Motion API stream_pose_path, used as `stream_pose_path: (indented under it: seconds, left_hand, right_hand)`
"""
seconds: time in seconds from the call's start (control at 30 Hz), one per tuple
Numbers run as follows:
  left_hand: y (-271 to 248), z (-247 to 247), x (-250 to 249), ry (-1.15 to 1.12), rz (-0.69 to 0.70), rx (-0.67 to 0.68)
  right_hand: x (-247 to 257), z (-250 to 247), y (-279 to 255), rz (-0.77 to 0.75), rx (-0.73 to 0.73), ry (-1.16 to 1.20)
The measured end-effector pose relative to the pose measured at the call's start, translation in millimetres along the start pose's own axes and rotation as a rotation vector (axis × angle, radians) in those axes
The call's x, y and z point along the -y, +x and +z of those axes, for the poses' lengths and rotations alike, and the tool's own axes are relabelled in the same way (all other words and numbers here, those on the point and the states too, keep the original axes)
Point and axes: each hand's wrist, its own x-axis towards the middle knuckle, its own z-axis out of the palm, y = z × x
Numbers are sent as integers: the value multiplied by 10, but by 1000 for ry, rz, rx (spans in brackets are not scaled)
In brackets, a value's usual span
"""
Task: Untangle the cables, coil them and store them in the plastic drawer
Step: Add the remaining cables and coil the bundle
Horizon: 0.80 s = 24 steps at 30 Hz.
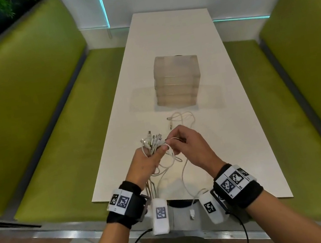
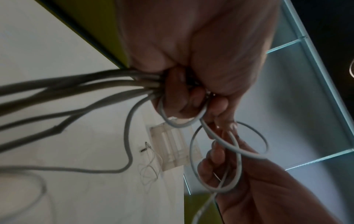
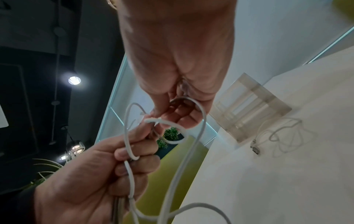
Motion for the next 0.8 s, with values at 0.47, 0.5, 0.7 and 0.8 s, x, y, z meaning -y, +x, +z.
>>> stream_pose_path:
  seconds: [0.47,0.5,0.7,0.8]
  left_hand:
    - [137,-392,195,-485,-87,-579]
    - [139,-383,202,-450,-93,-558]
    - [3,-142,179,-117,-123,-71]
    - [-41,-72,162,-116,-130,31]
  right_hand:
    - [-225,-50,-148,181,392,-185]
    - [-230,-42,-166,160,378,-200]
    - [-160,46,-104,106,298,-230]
    - [-166,45,-55,149,175,-172]
